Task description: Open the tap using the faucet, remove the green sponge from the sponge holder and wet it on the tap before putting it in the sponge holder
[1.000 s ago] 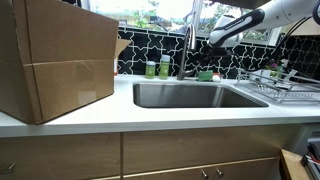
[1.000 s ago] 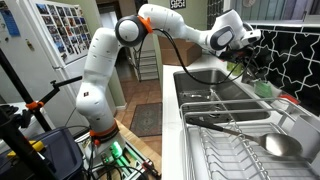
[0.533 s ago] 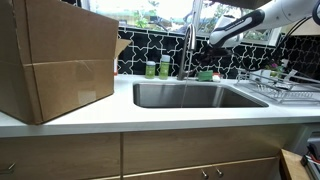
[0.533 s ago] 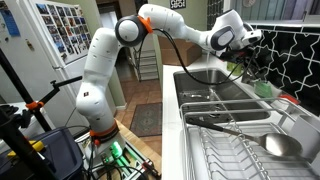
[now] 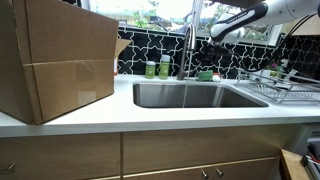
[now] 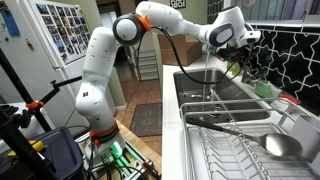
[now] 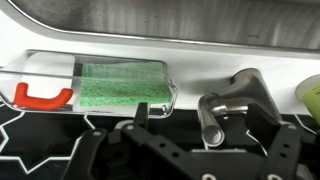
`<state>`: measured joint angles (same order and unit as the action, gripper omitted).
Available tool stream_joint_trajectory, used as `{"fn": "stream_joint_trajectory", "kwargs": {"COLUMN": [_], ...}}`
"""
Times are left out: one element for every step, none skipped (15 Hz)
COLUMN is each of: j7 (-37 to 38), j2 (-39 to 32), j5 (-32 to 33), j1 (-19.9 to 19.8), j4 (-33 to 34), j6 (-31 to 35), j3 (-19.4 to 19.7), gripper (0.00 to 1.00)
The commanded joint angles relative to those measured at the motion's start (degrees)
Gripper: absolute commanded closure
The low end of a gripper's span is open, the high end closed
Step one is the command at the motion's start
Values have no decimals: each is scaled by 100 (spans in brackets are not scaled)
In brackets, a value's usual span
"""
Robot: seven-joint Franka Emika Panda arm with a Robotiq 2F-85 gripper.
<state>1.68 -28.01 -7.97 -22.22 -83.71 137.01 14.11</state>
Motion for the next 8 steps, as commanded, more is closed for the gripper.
{"fn": "stream_joint_trajectory", "kwargs": {"j7": [129, 219, 367, 516, 692, 917, 1116, 1307], "j2": [265, 341, 409, 469, 516, 549, 570, 574], "j5": [-288, -352, -394, -436, -475, -496, -512, -531], "j1": [-184, -209, -222, -246, -270, -286, -304, -327], "j4": [-39, -55, -70, -73, -68, -53, -33, -20], "j6": [-421, -534, -598, -697, -754, -813, -860, -862], "j3": [-57, -30, 21, 68, 123, 193, 258, 320], "gripper": [0, 0, 0, 0, 0, 0, 0, 0]}}
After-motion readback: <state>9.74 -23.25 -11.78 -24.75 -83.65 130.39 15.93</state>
